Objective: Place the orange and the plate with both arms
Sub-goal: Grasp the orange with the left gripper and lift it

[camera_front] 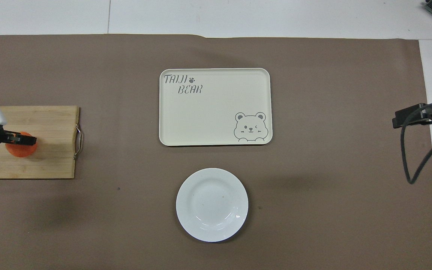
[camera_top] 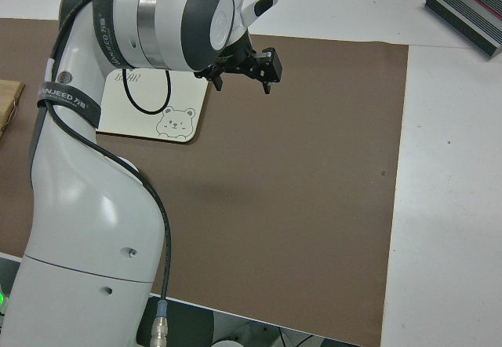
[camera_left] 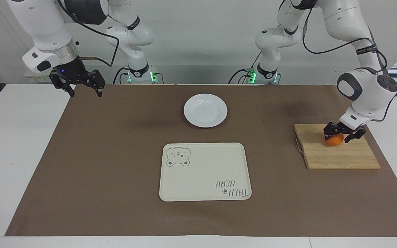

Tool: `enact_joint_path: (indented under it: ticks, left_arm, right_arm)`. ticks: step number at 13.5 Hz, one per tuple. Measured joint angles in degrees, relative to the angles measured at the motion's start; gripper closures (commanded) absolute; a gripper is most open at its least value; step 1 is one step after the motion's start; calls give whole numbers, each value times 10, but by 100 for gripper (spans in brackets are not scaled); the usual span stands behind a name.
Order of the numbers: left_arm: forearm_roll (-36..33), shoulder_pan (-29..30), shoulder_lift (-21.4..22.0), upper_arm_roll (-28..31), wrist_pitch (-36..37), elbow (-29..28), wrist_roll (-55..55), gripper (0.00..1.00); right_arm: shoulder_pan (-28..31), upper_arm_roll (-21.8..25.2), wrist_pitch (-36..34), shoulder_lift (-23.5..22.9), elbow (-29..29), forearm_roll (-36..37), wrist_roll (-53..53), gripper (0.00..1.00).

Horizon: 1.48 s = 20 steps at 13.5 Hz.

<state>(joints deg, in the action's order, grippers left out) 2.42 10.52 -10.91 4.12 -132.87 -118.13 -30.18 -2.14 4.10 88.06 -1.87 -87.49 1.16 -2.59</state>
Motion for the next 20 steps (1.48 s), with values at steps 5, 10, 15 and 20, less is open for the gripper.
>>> enact_joint_path:
  ticks: [5, 10, 15, 20]
  left_arm:
    - [0, 9, 4, -4, 3, -1, -2, 100]
    - [0, -23, 60, -13, 63, 22, -2, 100]
    - [2, -107, 126, -17, 192, 31, 52, 100]
    - [3, -243, 126, -21, 201, 28, 256, 100]
  right_arm:
    - [0, 0, 0, 0, 0, 0, 0, 0]
    - [0, 0, 0, 0, 0, 0, 0, 0]
    - [0, 0, 0, 0, 0, 0, 0, 0]
    - [0, 0, 0, 0, 0, 0, 0, 0]
